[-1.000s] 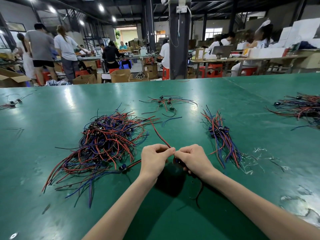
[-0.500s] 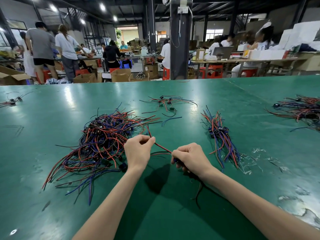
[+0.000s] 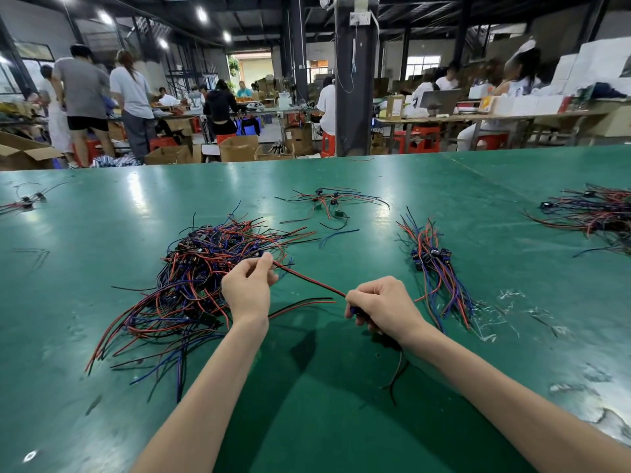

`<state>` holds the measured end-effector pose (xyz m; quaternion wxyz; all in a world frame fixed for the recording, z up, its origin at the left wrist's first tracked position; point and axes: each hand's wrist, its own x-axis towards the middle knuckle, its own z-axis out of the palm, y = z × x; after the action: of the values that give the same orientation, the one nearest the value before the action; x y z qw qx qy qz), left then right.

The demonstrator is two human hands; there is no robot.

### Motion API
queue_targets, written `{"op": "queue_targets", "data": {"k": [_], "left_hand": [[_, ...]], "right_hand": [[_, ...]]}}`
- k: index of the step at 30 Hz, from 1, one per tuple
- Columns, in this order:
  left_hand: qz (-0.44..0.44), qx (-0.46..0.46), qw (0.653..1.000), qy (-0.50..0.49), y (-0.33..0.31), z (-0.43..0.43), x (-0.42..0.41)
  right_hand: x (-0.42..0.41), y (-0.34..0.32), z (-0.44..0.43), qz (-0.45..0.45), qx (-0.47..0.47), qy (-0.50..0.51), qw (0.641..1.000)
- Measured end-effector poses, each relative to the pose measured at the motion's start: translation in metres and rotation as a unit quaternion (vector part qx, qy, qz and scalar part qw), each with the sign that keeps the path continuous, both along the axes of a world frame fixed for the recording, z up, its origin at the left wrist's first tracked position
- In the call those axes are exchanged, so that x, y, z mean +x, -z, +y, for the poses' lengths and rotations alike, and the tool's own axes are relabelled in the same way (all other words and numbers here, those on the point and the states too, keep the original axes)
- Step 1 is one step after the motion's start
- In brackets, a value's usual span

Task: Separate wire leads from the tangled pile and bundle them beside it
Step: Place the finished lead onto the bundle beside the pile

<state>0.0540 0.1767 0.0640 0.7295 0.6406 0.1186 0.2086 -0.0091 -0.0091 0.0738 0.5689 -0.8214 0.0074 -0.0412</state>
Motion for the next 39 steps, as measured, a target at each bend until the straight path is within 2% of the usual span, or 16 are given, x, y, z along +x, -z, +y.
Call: {"op": "queue_targets", "data": {"k": [4, 6, 9, 13, 16, 19, 29, 35, 39], "left_hand": [[0.017, -0.203, 0.978, 0.034, -0.010, 0.014, 0.000], [0.003, -0.261, 0.963, 0.059, -0.014, 0.018, -0.002], [-0.022, -0.237, 0.967, 0.086, -0.019, 0.012, -0.006], [-0.001, -0.130, 0.978, 0.163, -0.019, -0.008, -0.016], [0.037, -0.037, 0.965, 0.256, -0.011, -0.026, -0.026], [0.056, 0.007, 0.945, 0.321, -0.006, -0.041, -0.035], [0.056, -0.032, 0.953, 0.295, -0.003, -0.048, -0.039], [0.068, -0.081, 0.948, 0.300, -0.009, -0.045, -0.037], [0.049, -0.124, 0.961, 0.241, -0.015, -0.038, -0.030]], "right_hand": [[0.004, 0.003, -0.007, 0.003, -0.013, 0.030, 0.999], [0.006, 0.003, -0.011, 0.009, 0.016, 0.047, 0.999], [0.008, 0.002, -0.012, 0.008, 0.059, 0.056, 0.997], [0.007, 0.002, -0.006, -0.002, 0.075, 0.045, 0.996], [0.005, 0.002, -0.002, -0.019, 0.077, 0.029, 0.996], [0.003, 0.004, 0.000, -0.050, 0.053, 0.018, 0.997], [0.002, 0.010, 0.006, -0.122, -0.058, -0.013, 0.991], [0.002, 0.004, 0.005, -0.123, -0.051, -0.013, 0.991], [0.003, 0.004, 0.006, -0.100, -0.045, -0.014, 0.994]]}}
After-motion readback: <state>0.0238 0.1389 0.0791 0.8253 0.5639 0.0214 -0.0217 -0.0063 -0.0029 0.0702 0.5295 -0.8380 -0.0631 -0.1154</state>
